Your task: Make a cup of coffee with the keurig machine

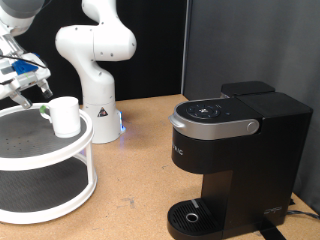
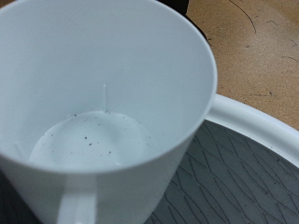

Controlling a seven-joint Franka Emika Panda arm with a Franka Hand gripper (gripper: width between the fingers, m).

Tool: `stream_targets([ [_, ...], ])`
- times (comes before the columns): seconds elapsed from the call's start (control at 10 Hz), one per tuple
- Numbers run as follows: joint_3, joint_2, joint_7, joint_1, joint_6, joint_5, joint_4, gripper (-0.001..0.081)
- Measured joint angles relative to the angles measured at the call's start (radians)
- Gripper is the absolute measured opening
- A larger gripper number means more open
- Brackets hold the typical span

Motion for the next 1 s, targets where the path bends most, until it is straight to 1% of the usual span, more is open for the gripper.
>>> stream_targets([
  [0.3,0.0,0.029,-0.003,0.025,0.037,0.022,-0.013,0.0803],
  [0.6,0.0,0.044,-0.031,0.03,0.061,0.022,-0.034,0.0803],
  [1.0,-0.001,0.05,-0.061,0.034,0.061,0.042,-0.05,0.0803],
])
